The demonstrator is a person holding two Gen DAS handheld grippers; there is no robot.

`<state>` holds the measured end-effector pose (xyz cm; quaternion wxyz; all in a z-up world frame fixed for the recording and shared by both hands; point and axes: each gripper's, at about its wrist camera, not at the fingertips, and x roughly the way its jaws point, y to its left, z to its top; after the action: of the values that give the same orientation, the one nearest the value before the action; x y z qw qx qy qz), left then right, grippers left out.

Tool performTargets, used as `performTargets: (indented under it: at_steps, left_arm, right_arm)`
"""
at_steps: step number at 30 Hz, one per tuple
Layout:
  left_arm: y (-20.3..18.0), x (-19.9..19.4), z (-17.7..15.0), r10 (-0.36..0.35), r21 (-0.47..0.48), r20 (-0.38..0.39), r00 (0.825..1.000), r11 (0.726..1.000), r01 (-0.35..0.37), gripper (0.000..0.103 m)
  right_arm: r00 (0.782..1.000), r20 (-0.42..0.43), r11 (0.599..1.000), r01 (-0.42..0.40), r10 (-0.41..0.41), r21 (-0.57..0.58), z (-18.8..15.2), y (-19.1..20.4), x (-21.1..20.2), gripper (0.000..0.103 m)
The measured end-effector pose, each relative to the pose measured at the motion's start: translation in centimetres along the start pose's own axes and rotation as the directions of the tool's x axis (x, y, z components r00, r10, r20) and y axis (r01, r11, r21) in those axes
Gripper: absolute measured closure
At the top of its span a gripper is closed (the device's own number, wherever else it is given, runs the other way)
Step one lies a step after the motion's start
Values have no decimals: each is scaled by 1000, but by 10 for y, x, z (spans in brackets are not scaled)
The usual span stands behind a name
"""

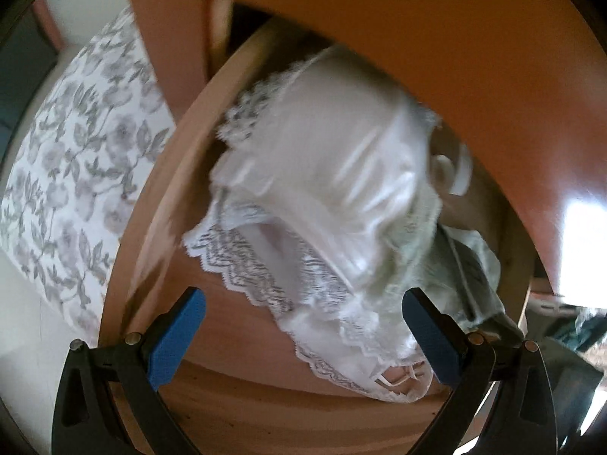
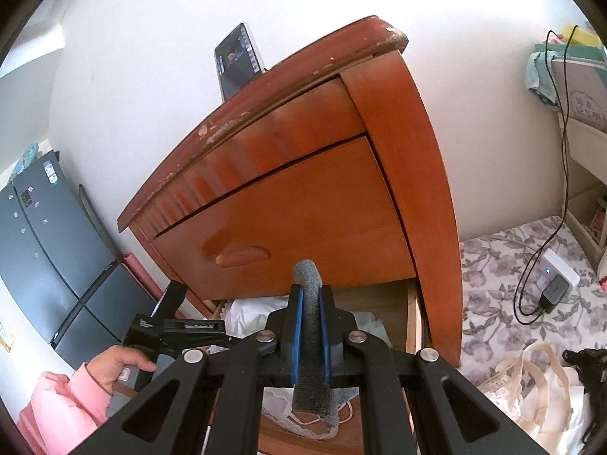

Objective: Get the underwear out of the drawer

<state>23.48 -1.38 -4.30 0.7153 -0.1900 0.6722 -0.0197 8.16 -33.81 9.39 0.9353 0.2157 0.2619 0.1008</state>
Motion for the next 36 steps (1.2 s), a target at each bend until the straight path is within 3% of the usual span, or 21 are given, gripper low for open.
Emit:
performTargets:
  at_steps: [17, 19, 21, 25, 31, 32, 33, 36]
  left_arm:
    - [-36, 25, 28, 107, -6, -13, 994, 994, -107, 1]
    - [-41, 28, 29, 100, 1, -8, 995, 995, -100, 8]
    - [-44, 35, 28, 47, -19, -31, 998, 999, -48, 29]
    - [-51, 38, 29, 32, -21, 0, 999, 999, -32, 38]
    - [-56, 36, 27, -5, -15, 45, 999, 1000, 6, 72]
    - [-57, 36, 26, -20, -8, 61, 998, 1000, 21, 92]
    - [-59, 35, 24, -66, -1, 68, 996, 998, 66, 100]
    - [-63, 26, 18, -87, 33, 128, 988, 996, 84, 100]
  right_arm:
    - [1000, 5, 1000, -22, 22, -16, 2, 5, -4, 94]
    - [1000, 0, 1000, -22, 22, -15, 1, 5, -3, 94]
    - [1000, -4, 1000, -22, 22, -14, 1, 4, -3, 94]
    - [1000, -15, 1000, -18, 18, -13, 0, 3, 0, 94]
    - [1000, -27, 1000, -16, 16, -17, -1, 4, 4, 94]
    - [999, -29, 1000, -16, 15, -18, -1, 4, 5, 94]
    - [999, -33, 1000, -16, 15, -20, -2, 5, 6, 94]
    - [999, -51, 999, -13, 11, -29, -4, 5, 12, 94]
